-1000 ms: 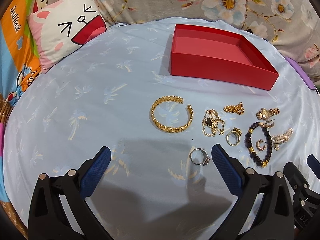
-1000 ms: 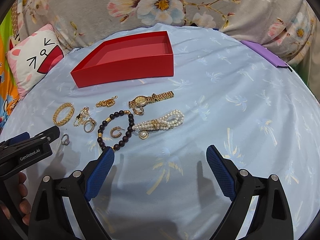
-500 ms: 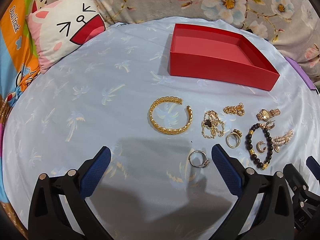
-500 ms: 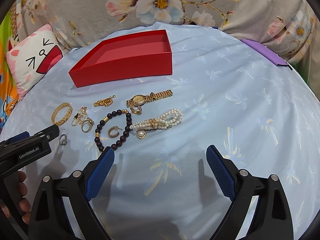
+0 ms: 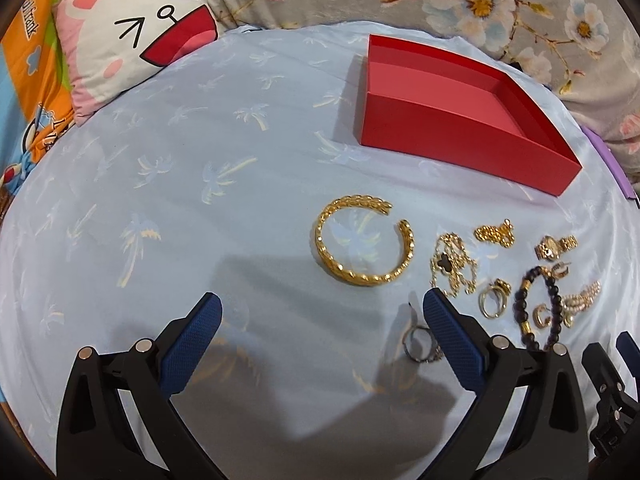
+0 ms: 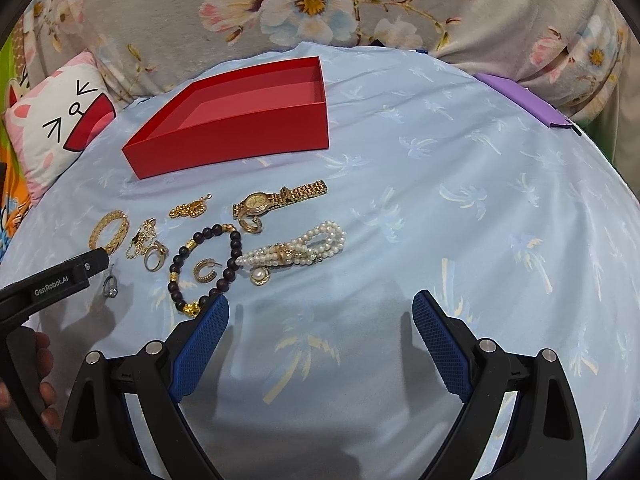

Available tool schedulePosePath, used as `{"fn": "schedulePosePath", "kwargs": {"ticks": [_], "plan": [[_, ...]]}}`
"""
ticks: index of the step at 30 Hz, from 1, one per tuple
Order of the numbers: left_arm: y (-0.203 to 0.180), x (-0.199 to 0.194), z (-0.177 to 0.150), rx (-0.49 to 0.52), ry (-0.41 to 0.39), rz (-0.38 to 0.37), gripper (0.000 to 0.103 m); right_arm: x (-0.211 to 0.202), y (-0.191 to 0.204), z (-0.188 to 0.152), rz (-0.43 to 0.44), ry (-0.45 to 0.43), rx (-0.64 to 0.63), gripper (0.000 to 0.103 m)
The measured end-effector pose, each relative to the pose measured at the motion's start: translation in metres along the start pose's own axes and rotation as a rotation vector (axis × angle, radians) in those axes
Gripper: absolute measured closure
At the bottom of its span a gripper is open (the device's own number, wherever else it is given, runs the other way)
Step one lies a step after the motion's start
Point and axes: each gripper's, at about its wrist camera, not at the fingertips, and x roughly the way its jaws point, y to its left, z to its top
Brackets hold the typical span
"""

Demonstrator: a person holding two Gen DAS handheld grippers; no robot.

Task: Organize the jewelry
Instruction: 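Grasp the gold cuff bangle with the left tool while the right tool approaches the pearl bracelet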

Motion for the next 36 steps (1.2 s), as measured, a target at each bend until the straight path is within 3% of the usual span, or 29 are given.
{"fn": "schedulePosePath", "kwargs": {"ticks": [5,13,16,18,20,27,36], "plan": [[-0.007,0.014,0.007,0.051,-0.006,0.037,0.005,0.004,-0.003,0.002,0.008,0.006,0.004,0.012],[-0.01,0.025,0.025,0.049,-0.027,0.026,0.009,0.013,-0.003,0.008,0.018,0.015,0.012,0.012],[-0.012,0.023,0.026,0.059,-0.044,0.018,0.019,0.015,-0.003,0.009,0.025,0.021,0.011,0.012],[-0.015,0.02,0.025,0.076,-0.057,0.009,0.038,0.017,-0.002,0.01,0.027,0.024,0.012,0.017],[-0.017,0.017,0.023,0.088,-0.059,-0.006,0.047,0.018,-0.003,0.011,0.029,0.028,0.015,0.019],[-0.017,0.007,0.016,0.086,-0.046,-0.078,0.048,0.021,-0.004,0.015,0.029,0.039,0.027,0.033],[-0.005,-0.019,0.011,0.057,-0.072,-0.119,0.048,0.016,-0.003,0.016,0.086,0.039,0.052,0.036]]}}
